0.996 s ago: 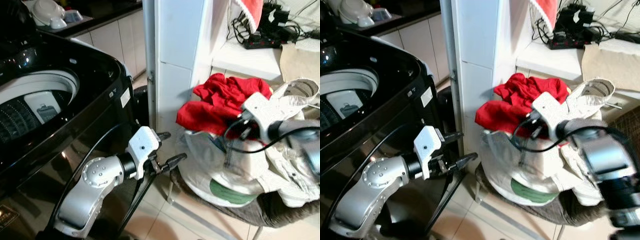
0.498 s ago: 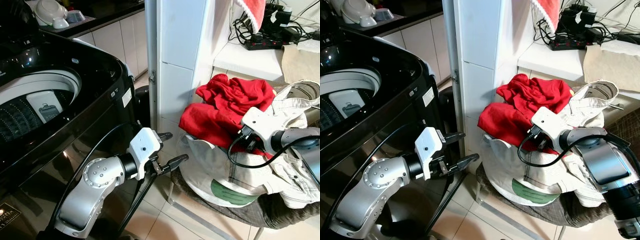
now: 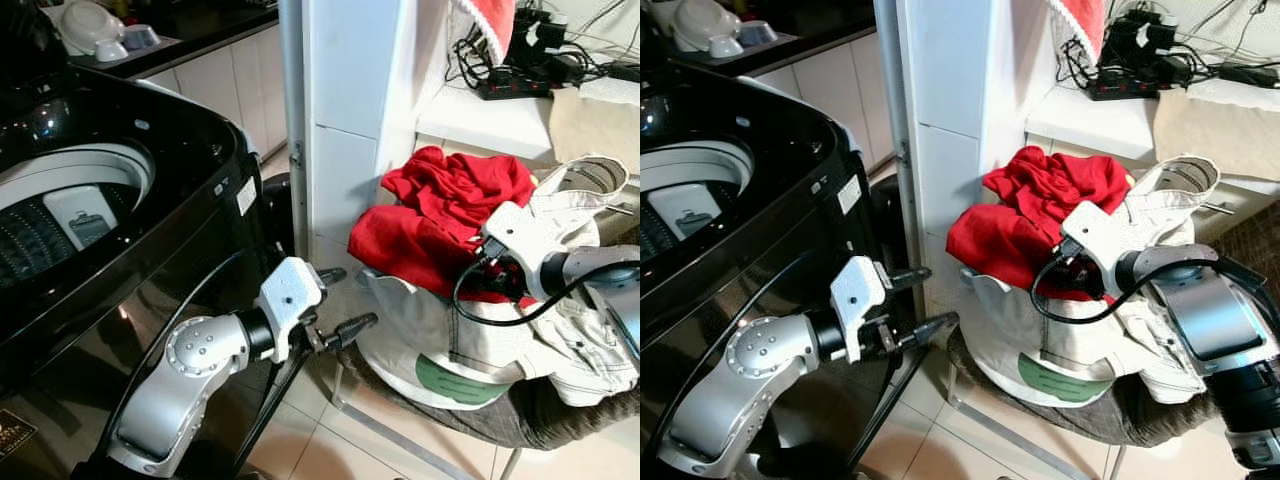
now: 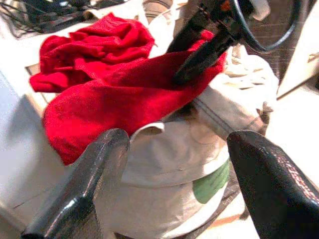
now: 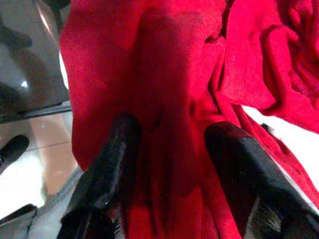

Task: Clothes washing

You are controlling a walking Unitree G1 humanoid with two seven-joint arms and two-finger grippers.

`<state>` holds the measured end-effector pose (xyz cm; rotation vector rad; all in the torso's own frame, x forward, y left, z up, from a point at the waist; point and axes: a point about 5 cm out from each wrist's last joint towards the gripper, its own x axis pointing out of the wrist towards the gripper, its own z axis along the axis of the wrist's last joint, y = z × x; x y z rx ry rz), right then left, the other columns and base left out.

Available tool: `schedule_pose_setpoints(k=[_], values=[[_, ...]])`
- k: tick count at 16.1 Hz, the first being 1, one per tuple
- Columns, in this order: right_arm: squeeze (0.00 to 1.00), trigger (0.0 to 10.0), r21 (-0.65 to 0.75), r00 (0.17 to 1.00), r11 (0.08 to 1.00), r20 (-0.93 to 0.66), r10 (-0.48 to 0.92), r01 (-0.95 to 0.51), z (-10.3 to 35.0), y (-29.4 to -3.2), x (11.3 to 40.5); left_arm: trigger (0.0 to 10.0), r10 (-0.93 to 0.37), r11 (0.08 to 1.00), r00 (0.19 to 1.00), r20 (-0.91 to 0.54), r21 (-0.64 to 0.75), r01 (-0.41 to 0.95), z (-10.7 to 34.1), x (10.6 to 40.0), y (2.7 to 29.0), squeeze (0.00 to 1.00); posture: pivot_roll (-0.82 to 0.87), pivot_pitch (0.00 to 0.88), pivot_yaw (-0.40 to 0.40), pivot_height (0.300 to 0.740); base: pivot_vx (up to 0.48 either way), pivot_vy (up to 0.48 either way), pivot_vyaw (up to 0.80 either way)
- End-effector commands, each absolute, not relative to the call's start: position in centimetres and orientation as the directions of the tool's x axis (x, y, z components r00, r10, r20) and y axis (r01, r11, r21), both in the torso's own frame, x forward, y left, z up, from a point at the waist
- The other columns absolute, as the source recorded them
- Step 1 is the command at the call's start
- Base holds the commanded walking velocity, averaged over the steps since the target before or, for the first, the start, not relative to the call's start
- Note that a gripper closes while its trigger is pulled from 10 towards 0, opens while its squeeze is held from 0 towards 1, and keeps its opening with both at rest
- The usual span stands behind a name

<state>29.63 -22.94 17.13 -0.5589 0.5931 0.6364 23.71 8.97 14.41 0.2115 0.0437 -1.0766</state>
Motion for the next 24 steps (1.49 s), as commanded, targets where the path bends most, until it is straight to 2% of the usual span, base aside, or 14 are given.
schedule_pose_setpoints(k=[1, 3, 4, 5, 6, 7, 19, 24], values=[[1.0, 10.0, -0.306, 0.665, 0.67, -0.644, 0.377, -0.676, 18.1, -23.2, 29.7, 10.0, -0.879, 0.438, 0.457, -0.137, 0.144, 0.887, 14.6, 23.4, 8.9, 0.0, -0.07, 0.0, 0.024, 0.74, 0.0, 0.0, 0.0], [1.0, 10.0, -0.324, 0.67, 0.672, -0.655, 0.348, -0.666, 18.0, -23.5, 29.8, 10.0, -0.884, 0.429, 0.446, -0.14, 0.137, 0.893, 14.6, 23.3, 8.9, 0.0, -0.07, 0.0, 0.023, 0.74, 0.0, 0.0, 0.0], [0.47, 10.0, -0.32, 0.672, 0.676, -0.653, 0.35, -0.664, 18.0, -23.5, 29.9, 10.0, -0.885, 0.427, 0.444, -0.142, 0.136, 0.894, 14.6, 23.3, 8.9, 0.0, -0.07, 0.0, 0.022, 0.74, 0.0, 0.0, 0.0], [0.0, 7.3, -0.314, 0.674, 0.684, -0.65, 0.351, -0.659, 18.0, -23.4, 30.0, 10.0, -0.884, 0.427, 0.445, -0.143, 0.136, 0.894, 14.6, 23.3, 9.0, 0.0, -0.07, 0.0, 0.022, 0.74, 0.0, 0.0, 0.0], [0.0, 3.3, -0.313, 0.675, 0.686, -0.649, 0.351, -0.657, 18.1, -23.4, 30.0, 10.0, -0.884, 0.427, 0.445, -0.143, 0.136, 0.894, 14.6, 23.3, 9.0, 0.0, -0.07, 0.0, 0.022, 0.74, 0.0, 0.0, 0.0], [0.0, 0.0, -0.307, 0.678, 0.692, -0.645, 0.353, -0.653, 18.1, -23.4, 30.1, 10.0, -0.884, 0.428, 0.445, -0.143, 0.137, 0.893, 14.6, 23.3, 9.0, 0.0, -0.07, 0.0, 0.02, 0.74, 0.0, 0.0, 0.0], [0.0, 0.0, -0.254, 0.663, 0.713, -0.647, 0.377, -0.654, 17.1, -23.5, 30.2, 10.0, -0.884, 0.426, 0.444, -0.147, 0.14, 0.894, 14.6, 23.3, 9.1, 0.0, -0.06, 0.0, 0.024, 0.74, 0.0, 0.0, 0.0], [0.0, 0.0, -0.223, 0.72, 0.742, -0.522, 0.457, -0.632, 20.2, -23.6, 30.4, 10.0, -0.88, 0.433, 0.453, -0.144, 0.152, 0.889, 14.6, 23.5, 9.2, 0.0, -0.06, 0.0, 0.025, 0.74, 0.0, 0.0, 0.0]])
